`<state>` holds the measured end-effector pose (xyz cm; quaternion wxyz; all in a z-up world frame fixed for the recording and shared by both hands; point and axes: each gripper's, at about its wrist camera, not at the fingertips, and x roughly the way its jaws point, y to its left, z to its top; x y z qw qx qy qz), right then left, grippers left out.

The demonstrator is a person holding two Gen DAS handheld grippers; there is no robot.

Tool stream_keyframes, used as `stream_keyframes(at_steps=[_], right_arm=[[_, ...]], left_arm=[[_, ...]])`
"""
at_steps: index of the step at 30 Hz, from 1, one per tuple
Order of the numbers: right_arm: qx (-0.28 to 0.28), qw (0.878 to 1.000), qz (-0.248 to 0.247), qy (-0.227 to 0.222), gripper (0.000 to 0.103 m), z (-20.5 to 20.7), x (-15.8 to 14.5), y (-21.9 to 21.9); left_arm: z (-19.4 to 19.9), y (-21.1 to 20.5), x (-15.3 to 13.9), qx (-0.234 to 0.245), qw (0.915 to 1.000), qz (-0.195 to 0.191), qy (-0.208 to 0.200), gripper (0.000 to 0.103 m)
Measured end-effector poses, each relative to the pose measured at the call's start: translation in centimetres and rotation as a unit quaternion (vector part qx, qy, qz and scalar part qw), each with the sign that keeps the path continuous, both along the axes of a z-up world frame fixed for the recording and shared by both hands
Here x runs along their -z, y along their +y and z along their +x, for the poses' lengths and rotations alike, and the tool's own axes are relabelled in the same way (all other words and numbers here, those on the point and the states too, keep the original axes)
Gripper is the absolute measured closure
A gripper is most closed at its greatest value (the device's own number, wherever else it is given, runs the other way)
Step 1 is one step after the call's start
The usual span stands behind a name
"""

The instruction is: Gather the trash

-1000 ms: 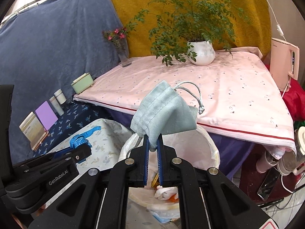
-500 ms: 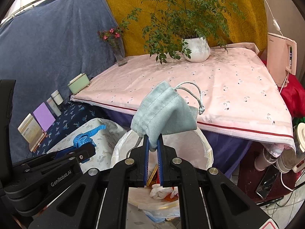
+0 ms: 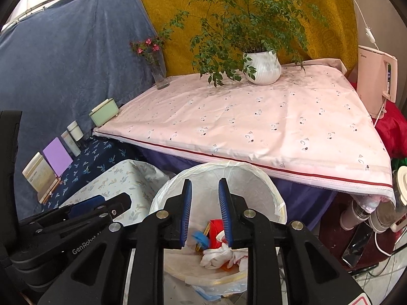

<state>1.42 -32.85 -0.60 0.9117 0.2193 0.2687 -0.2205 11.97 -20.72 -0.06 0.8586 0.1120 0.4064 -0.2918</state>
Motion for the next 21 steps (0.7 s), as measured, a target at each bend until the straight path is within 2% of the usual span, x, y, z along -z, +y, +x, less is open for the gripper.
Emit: stream_keyframes(at_steps=[5,13,21], right_arm=[[0.000,1.000,-0.001,0.000,0.075,-0.2,0.0,0.1],[-0.002,1.000,-0.007,0.000,0.074,-0.6,-0.3,0.5],[-0.006,1.000,-0.017,0.004,0.073,-1.3,-0.8,1.5]], left_arm=[[-0.1,0.2,0.0,-0.003,1.0000,-0.001,0.001,0.062],[-0.4,0.8,-0.3,-0.009,0.9999,-0.004,-0.003,0.057],[-0.8,1.9,-0.7,-0.014,0.9998,-0.008,-0.007,0.056]])
